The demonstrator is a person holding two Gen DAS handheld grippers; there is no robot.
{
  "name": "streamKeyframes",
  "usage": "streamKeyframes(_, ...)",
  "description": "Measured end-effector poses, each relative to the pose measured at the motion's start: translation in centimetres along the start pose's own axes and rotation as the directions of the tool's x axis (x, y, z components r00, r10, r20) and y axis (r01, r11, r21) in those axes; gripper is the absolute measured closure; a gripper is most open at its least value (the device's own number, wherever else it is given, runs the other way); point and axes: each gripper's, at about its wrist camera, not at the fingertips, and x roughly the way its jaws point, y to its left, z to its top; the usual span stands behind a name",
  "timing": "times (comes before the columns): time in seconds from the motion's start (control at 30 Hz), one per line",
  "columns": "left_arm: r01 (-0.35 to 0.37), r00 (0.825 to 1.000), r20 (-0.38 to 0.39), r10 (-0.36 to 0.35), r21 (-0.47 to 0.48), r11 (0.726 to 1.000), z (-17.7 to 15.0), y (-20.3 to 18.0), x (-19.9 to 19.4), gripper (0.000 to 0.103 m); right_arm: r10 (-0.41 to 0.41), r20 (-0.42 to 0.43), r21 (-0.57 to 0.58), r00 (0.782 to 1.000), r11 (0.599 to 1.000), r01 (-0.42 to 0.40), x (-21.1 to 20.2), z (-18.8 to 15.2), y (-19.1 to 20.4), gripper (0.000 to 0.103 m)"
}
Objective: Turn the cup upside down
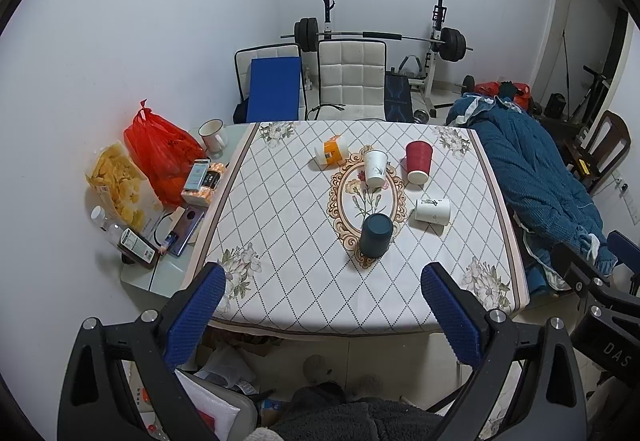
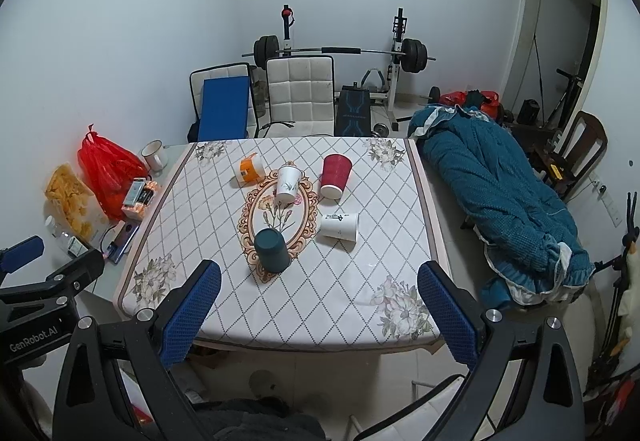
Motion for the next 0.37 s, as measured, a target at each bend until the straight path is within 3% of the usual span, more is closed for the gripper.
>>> streamKeyframes(0.37, -0.003, 1.0, 0.001, 0.003, 0.002, 1.0, 0.14, 0.04, -0.32, 0.003, -0.003, 0.005, 0.001, 1.0, 1.0, 0.003, -0.25, -0.1, 0.15, 0.002)
